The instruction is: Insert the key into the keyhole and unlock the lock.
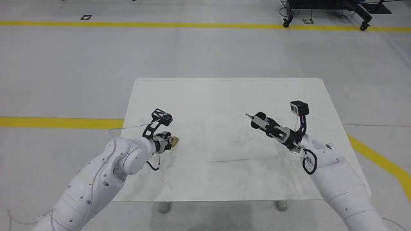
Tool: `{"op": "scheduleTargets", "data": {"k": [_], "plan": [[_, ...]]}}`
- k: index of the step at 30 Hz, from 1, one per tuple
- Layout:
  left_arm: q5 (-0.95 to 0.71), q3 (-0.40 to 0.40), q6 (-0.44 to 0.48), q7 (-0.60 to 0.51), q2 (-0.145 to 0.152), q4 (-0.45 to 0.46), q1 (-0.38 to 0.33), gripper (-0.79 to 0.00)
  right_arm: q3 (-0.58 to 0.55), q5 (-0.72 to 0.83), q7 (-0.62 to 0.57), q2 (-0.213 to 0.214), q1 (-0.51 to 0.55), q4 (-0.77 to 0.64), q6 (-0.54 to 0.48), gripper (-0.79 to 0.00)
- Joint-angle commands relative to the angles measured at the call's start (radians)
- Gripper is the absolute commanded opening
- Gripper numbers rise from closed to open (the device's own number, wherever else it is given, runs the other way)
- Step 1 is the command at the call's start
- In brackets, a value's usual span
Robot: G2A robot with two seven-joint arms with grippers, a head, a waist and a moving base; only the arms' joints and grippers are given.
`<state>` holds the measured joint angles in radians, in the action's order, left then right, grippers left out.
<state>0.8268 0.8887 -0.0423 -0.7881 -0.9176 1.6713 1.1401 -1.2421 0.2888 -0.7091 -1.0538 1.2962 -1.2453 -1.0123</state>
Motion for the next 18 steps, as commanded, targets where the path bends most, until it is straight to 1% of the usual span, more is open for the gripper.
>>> {"op": "scheduleTargets", "data": {"k": [1, 2, 11, 12, 14, 15, 17, 18], "plan": [[-0.001, 0.019, 0.005, 0.1, -0.001, 0.013, 0.021, -0.785, 0.0, 0.0, 0.0, 0.0, 0.0, 0.0, 0.0, -0.785], [0.004, 0.026, 0.008, 0.123, 0.0, 0.019, 0.027, -0.785, 0.0, 0.0, 0.0, 0.0, 0.0, 0.0, 0.0, -0.785], [0.004, 0.026, 0.008, 0.123, 0.0, 0.019, 0.027, -0.785, 0.0, 0.0, 0.0, 0.0, 0.0, 0.0, 0.0, -0.785], [-0.017, 0.027, 0.02, 0.14, -0.002, 0.022, 0.034, -0.785, 0.0, 0.0, 0.0, 0.0, 0.0, 0.0, 0.0, -0.785], [-0.118, 0.032, 0.074, 0.151, -0.009, 0.024, 0.032, -0.785, 0.0, 0.0, 0.0, 0.0, 0.0, 0.0, 0.0, -0.785], [-0.205, 0.035, 0.13, 0.155, -0.014, 0.014, 0.027, -0.785, 0.0, 0.0, 0.0, 0.0, 0.0, 0.0, 0.0, -0.785], [-0.407, 0.051, 0.232, 0.14, -0.025, -0.055, -0.003, -0.785, 0.0, 0.0, 0.0, 0.0, 0.0, 0.0, 0.0, -0.785], [-0.488, 0.055, 0.263, 0.131, -0.031, -0.096, -0.024, -0.785, 0.0, 0.0, 0.0, 0.0, 0.0, 0.0, 0.0, -0.785]]}}
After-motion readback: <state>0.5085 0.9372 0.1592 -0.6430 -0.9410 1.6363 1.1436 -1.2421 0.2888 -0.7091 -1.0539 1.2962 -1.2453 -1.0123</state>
